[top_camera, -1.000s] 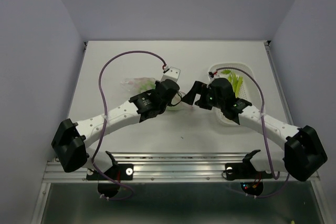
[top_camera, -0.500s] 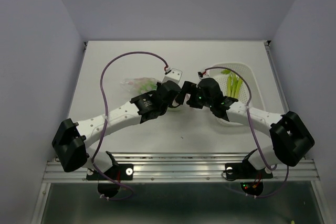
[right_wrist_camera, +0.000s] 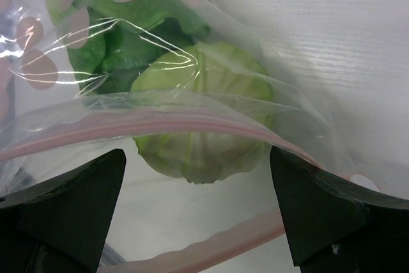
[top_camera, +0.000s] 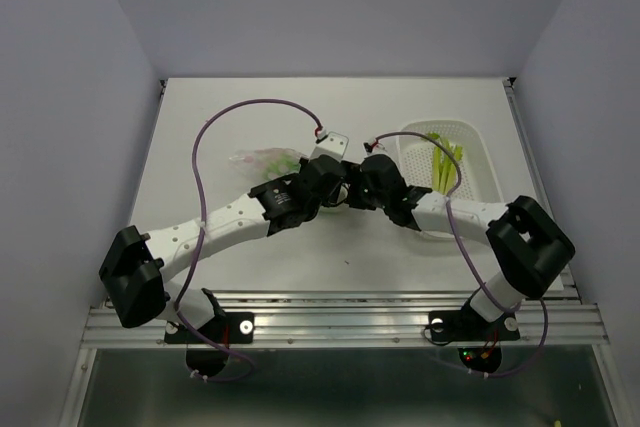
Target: Open the zip-top bag and remove the fake food
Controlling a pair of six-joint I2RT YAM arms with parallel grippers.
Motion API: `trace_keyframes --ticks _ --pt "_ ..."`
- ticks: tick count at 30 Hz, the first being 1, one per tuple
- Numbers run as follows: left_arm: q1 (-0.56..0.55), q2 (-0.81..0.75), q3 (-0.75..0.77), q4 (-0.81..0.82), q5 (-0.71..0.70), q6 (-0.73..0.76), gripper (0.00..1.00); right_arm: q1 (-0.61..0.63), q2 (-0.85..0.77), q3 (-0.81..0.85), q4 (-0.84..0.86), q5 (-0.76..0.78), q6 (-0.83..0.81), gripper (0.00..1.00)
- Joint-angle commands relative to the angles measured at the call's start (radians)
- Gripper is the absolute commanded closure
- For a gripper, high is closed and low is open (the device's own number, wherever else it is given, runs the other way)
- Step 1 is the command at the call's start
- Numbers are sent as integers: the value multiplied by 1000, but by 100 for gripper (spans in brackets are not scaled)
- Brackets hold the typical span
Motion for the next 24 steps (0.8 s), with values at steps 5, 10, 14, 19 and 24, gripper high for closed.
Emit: trace_keyframes --ticks 5,10,14,19,24 --pt "-16 -2 25 33 11 11 100 42 56 -26 268 65 1 0" --pt "-22 -8 20 35 16 12 100 51 88 -21 285 94 14 0" --pt "-23 -13 16 41 19 11 100 60 109 -14 280 100 14 0" --pt "-22 -13 14 42 17 12 100 60 143 -3 274 99 23 1" --pt "-23 -17 9 42 13 12 100 69 143 0 276 113 18 32"
